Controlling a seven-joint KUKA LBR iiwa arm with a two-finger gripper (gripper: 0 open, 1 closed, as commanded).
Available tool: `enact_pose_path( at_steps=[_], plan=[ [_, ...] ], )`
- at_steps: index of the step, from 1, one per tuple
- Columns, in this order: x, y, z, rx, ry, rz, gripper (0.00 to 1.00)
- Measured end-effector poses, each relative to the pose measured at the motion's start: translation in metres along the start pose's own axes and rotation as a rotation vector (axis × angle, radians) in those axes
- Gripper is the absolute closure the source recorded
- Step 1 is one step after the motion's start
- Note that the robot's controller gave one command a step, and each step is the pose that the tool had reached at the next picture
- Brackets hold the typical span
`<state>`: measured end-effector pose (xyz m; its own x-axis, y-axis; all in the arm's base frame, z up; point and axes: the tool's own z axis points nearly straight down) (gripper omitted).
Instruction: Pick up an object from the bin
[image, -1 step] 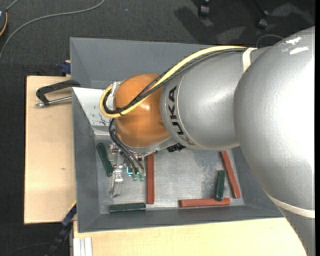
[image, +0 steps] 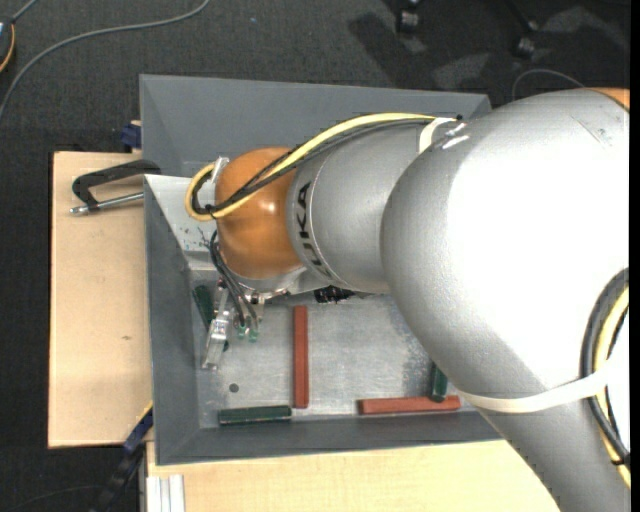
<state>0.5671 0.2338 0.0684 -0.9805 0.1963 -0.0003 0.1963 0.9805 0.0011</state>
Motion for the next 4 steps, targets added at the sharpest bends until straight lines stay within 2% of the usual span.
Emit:
enact_pose_path(
  at_steps=[4],
  plan=[
    [-0.0032,0.0038,-0.0042,-0.003,-0.003,0.000,0.00]
  ],
)
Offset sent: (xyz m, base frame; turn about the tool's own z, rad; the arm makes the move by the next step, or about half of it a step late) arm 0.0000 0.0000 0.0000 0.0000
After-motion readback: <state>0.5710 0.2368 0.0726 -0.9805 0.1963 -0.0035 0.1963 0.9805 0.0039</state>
